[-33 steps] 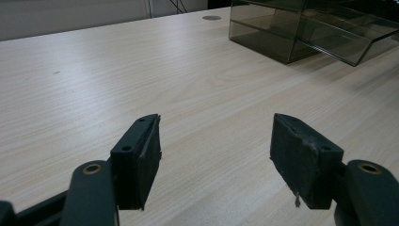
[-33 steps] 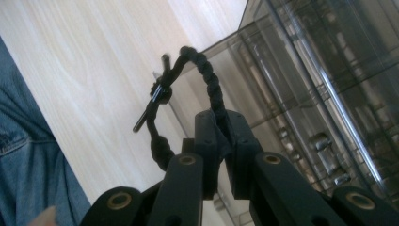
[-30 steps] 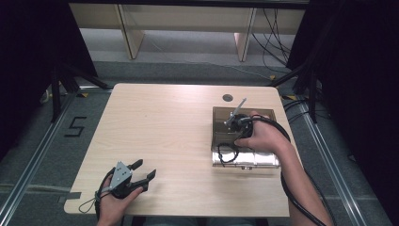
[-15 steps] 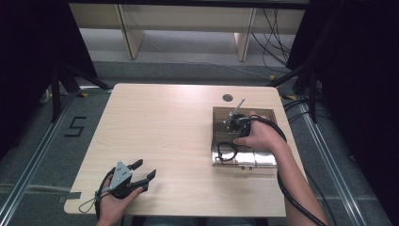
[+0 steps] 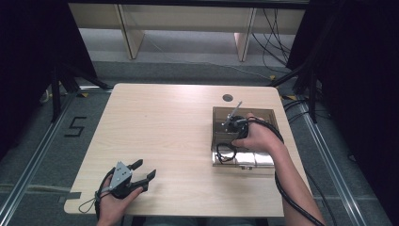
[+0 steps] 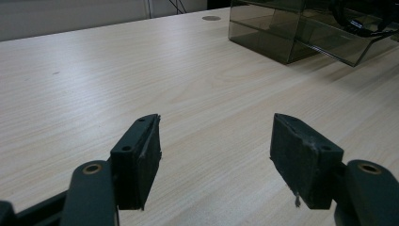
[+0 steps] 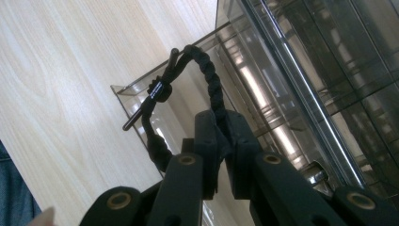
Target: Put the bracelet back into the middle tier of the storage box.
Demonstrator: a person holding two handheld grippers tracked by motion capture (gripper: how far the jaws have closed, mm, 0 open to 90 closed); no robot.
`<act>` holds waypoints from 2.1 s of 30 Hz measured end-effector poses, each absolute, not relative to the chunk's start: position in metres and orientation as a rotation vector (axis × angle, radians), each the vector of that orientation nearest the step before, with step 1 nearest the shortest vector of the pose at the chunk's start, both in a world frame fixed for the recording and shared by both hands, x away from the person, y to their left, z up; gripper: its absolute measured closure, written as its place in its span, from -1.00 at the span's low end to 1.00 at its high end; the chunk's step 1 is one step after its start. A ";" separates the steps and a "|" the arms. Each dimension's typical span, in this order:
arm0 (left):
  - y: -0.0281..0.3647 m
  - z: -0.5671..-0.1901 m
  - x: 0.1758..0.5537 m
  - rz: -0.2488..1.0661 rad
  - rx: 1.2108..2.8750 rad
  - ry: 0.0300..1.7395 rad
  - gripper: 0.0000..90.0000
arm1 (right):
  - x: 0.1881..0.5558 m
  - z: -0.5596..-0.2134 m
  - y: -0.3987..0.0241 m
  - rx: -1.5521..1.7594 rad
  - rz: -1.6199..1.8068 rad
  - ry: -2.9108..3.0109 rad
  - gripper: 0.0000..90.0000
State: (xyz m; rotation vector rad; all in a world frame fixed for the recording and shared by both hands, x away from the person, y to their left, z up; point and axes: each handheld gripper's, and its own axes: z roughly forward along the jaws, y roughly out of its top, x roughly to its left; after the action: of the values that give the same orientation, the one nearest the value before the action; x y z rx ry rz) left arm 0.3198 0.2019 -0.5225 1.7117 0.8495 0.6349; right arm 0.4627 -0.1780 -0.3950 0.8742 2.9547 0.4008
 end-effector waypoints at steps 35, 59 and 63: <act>0.202 -0.522 0.318 0.632 1.717 0.874 -0.26 | 0.465 -0.421 -0.168 0.749 0.279 3.006 0.89; 0.202 -0.522 0.318 0.632 1.717 0.872 -0.26 | 0.467 -0.435 -0.166 0.784 0.231 2.995 0.86; 0.202 -0.522 0.318 0.630 1.716 0.874 -0.26 | 0.467 -0.437 -0.165 0.790 0.215 2.992 0.81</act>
State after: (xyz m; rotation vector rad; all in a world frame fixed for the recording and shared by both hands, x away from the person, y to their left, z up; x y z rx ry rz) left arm 0.3176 0.2020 -0.5219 1.7162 0.8739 0.6305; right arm 0.4667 -0.1650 -0.4367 0.7899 2.9920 0.2154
